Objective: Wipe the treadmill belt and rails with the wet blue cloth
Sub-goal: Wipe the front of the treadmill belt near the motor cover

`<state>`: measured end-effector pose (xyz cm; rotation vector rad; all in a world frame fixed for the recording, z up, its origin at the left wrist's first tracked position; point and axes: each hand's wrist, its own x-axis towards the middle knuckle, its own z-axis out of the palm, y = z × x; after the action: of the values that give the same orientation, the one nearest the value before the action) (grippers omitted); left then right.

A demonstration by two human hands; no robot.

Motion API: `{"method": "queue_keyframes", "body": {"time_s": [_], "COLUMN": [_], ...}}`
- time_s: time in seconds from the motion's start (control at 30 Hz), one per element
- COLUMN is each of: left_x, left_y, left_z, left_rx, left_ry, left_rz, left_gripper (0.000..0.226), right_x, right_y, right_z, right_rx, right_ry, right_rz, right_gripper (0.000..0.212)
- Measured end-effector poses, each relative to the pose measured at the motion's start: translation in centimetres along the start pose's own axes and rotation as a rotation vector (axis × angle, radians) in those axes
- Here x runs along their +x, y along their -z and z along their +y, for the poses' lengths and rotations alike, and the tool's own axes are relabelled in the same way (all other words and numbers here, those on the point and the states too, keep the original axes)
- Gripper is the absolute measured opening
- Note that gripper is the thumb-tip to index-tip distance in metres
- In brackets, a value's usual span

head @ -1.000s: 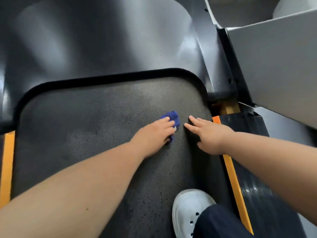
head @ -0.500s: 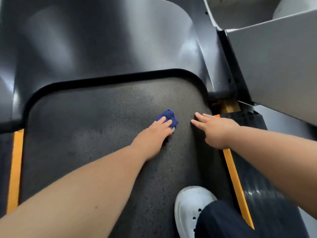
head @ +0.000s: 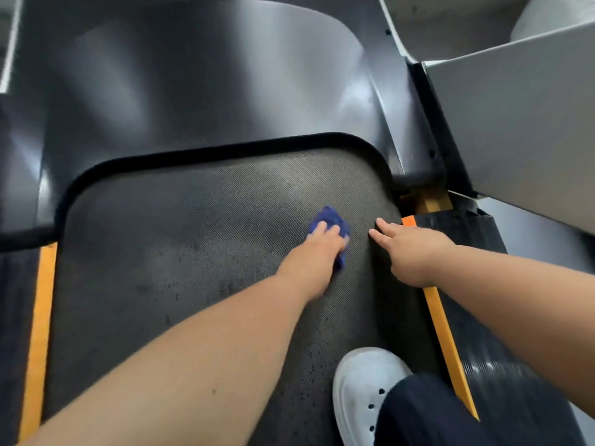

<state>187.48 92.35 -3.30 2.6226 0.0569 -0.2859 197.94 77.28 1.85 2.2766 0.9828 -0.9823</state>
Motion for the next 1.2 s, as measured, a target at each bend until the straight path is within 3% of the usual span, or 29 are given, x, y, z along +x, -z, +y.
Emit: {"method": "queue_keyframes", "body": {"time_s": [0.07,0.1,0.17,0.27,0.37,0.43,0.53,0.6,0.7,0.77,0.83,0.9,1.03,1.1,1.2], "left_x": [0.0,-0.2,-1.5,-4.2,-2.5,0.0,2.6,3.7,3.5,1.5,-1.4,-3.8,-5.1,-5.0,-4.9], "left_y": [1.0,1.7,2.9,4.8,4.8,4.2,2.8,3.5,6.8,7.9,8.6,9.0,8.7,8.4,8.3], "left_z": [-0.8,-2.3,-6.5,-12.2,-11.4,-7.6,-0.9,0.4,-3.1,-7.5,-12.0,-14.9,-16.4,-16.5,-16.6], "left_rx": [0.16,0.201,0.164,0.057,0.048,0.023,-0.155,-0.205,-0.335,-0.159,0.055,0.09,0.083,0.101,0.107], "left_ry": [-0.289,-0.287,-0.049,0.44,0.819,0.764,0.261,0.043,0.203,0.302,0.499,0.7,0.689,0.687,0.69], "left_rz": [-0.214,-0.201,-0.082,0.259,0.371,0.329,-0.014,-0.222,-0.042,-0.003,-0.205,-0.401,-0.451,-0.421,-0.425], "left_gripper": [0.045,0.044,0.043,0.035,0.036,0.034,0.038,0.046,0.056,0.065,0.091,0.113,0.121,0.121,0.124], "right_x": [0.1,0.0,-0.2,0.1,0.4,0.3,0.2,0.5,1.4,2.8,4.2,5.2,6.4,8.0,9.3], "right_y": [-0.4,-0.8,-1.6,-2.2,-1.9,-1.7,-1.6,-2.1,-1.8,-0.6,1.1,2.2,1.7,2.1,3.9], "right_z": [0.8,1.4,2.0,2.1,2.0,2.0,2.0,1.9,0.2,-2.4,-6.0,-9.5,-12.1,-9.4,-6.2], "right_rx": [-0.039,-0.06,-0.07,-0.048,-0.042,-0.057,-0.059,-0.016,0.246,0.443,0.578,0.694,0.456,0.488,0.683], "right_ry": [0.026,0.042,0.061,0.057,0.058,0.059,0.06,0.053,-0.024,-0.038,-0.083,-0.133,0.183,0.097,-0.241], "right_rz": [0.007,0.015,0.039,0.062,0.055,0.07,0.051,0.158,0.468,0.547,0.498,0.437,0.658,0.746,0.719], "right_gripper": [0.079,0.079,0.079,0.079,0.076,0.075,0.075,0.066,0.058,0.06,0.065,0.071,0.056,0.047,0.038]}}
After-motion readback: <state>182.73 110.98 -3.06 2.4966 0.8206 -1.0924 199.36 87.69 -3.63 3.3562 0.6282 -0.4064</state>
